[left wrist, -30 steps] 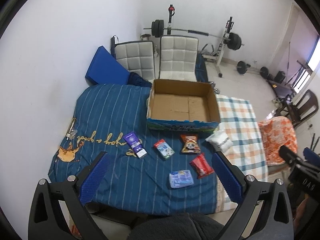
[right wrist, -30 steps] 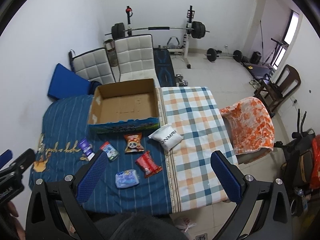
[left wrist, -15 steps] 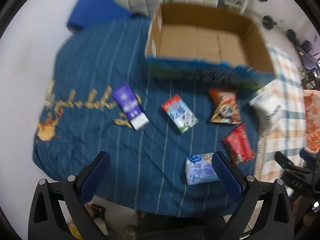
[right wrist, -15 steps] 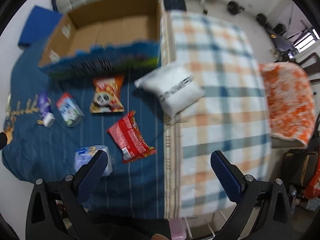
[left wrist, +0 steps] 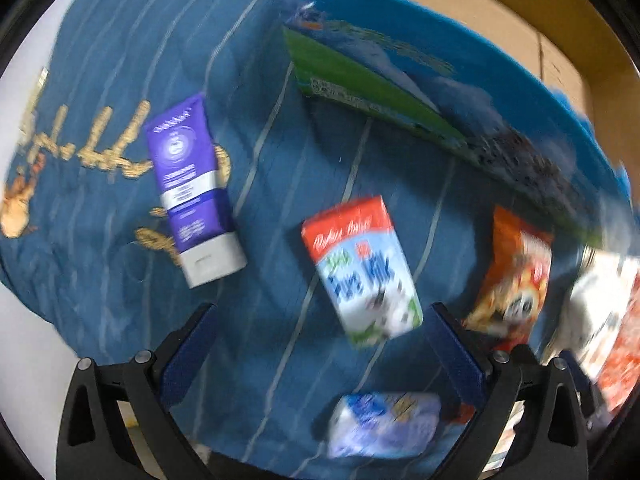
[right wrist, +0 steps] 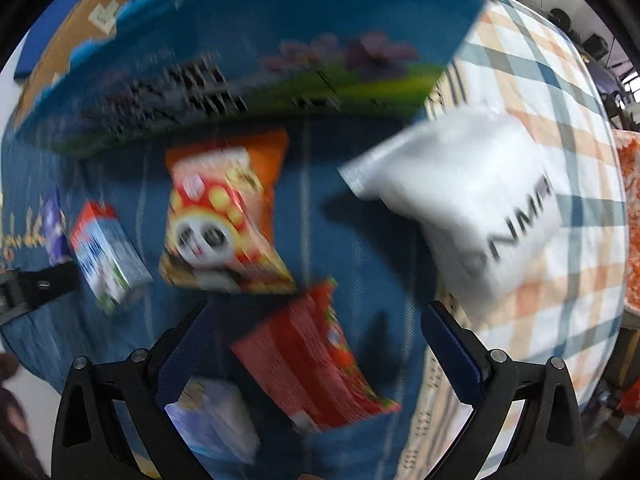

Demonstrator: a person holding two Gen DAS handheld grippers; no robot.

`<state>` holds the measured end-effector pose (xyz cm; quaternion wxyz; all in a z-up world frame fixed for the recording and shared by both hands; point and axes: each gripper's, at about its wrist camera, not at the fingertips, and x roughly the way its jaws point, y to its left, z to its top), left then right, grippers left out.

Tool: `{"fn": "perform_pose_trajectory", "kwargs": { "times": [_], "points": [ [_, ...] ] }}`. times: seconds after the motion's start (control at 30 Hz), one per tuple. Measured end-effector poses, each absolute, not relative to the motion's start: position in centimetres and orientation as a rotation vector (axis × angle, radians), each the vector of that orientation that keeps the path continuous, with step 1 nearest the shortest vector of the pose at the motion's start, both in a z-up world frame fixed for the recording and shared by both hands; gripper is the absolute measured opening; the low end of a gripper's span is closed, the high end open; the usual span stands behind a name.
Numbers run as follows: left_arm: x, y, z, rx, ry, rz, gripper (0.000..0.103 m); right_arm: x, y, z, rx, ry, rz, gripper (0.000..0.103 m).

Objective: Organize soft objects
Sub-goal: 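Grasp the milk carton with the left tool while the right tool grasps the orange panda bag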

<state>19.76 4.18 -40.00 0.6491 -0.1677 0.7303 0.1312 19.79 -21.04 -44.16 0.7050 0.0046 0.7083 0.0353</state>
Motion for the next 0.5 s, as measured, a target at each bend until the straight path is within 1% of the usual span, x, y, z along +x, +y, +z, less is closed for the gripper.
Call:
{"fn": "perform_pose_trajectory", "kwargs": {
  "times": [0.1,0.2,0.23,0.27,0.3,0.33,0.37,0.4,0.5],
  "points": [
    [20.4,4.8,-41.4,-0.467,1.676,0.275,0.103,20.9,-20.2,-44.5,0.065,1.575,0.085,0.103],
    [21.0,5.1,-42.7,-0.475,1.681,0.262,0.102,21.7,-19.3,-44.8,0.084,1.576,0.084,0.103],
    [21.2,5.1,-43.2,-0.468,1.68,0.256,0.1,21.9,-19.0,-45.0,0.091,1.575,0.09,0.103],
    [21.5,4.9,-43.8,-0.462,1.683,0.244,0.092,22.1,-18.9,-44.9,0.091,1.575,0.09,0.103],
    [21.9,4.8,-44.5,-0.455,1.687,0.231,0.087,22.2,-18.5,-45.0,0.088,1.573,0.086,0.103],
    [22.1,4.7,-45.0,-0.445,1.69,0.217,0.073,22.5,-18.2,-45.1,0.086,1.574,0.084,0.103],
    [22.2,4.5,-45.5,-0.434,1.692,0.196,0.065,22.6,-17.9,-45.2,0.089,1.575,0.086,0.102],
    [22.3,4.5,-45.8,-0.427,1.685,0.181,0.062,22.8,-17.5,-45.4,0.095,1.578,0.086,0.101],
    [22.1,4.2,-45.9,-0.373,1.658,0.154,0.06,23.8,-16.2,-46.1,0.1,1.591,0.089,0.1]
  ]
}}
